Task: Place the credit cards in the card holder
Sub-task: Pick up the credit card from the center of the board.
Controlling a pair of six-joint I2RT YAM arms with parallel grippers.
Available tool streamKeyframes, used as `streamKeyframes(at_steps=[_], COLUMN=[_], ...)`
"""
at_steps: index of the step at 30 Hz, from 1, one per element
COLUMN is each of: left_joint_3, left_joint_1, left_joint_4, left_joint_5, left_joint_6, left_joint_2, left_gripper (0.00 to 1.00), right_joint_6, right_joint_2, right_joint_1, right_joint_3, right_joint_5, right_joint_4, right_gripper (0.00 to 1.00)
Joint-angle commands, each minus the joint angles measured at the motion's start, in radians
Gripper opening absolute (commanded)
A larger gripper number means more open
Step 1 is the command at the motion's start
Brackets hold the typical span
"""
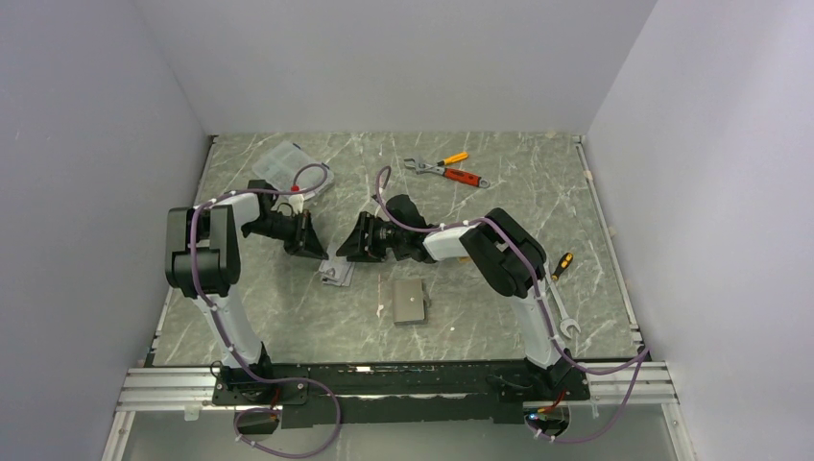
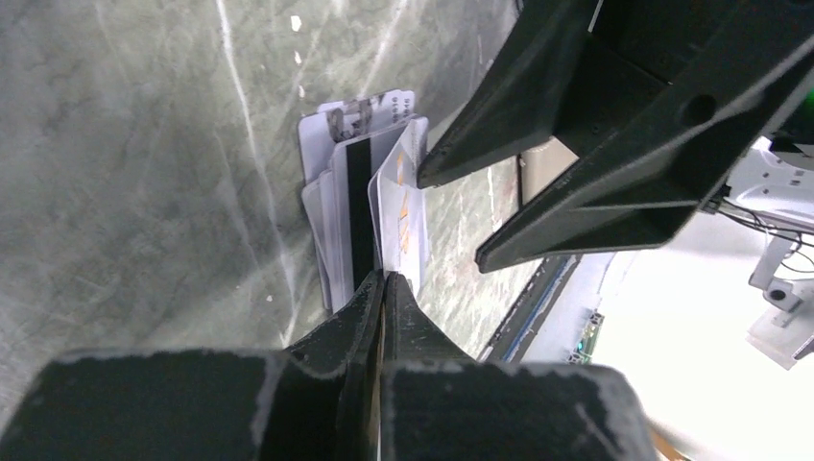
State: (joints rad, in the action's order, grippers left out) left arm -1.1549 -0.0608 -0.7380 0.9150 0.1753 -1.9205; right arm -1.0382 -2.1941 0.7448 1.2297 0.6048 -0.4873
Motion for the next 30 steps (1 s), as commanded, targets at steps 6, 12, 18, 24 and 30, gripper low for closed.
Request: streamKeyframes(at_steps=[6, 12, 18, 24, 30], left_joint_3=[-0.034, -0.011, 0.008, -0.01, -0.035], left_joint_1=[-0.03, -0.036, -0.034, -0.035, -0.034], left_joint_4=[-0.064, -0.018, -0.006, -0.035, -0.083], left_joint_5=[0.078, -0.011, 0.034, 0.208, 0.301], left_joint_6=[0.071, 0.047, 0.042, 0.063, 0.097], left_joint_2=[0.061, 0.058, 0.036, 0.042, 0.059], left_gripper=[0.0, 0.0, 0.0, 0.0, 0.0], right_joint_6=[0.025, 0.024, 0.02, 0.002, -0.051], right_joint_2=[-0.028, -0.031, -0.028, -0.011, 0.009], right_joint_1=[0.003, 0.003, 0.003, 0.001, -0.008], right_joint_3=[-0.015, -0.016, -0.016, -0.02, -0.058], right_joint_5=[-0.034, -0.031, -0.025, 0.003, 0.047], right_joint_4=[0.039, 0.037, 0.028, -0.016, -0.129], right_gripper=[0.52, 0.52, 0.52, 0.52, 0.54])
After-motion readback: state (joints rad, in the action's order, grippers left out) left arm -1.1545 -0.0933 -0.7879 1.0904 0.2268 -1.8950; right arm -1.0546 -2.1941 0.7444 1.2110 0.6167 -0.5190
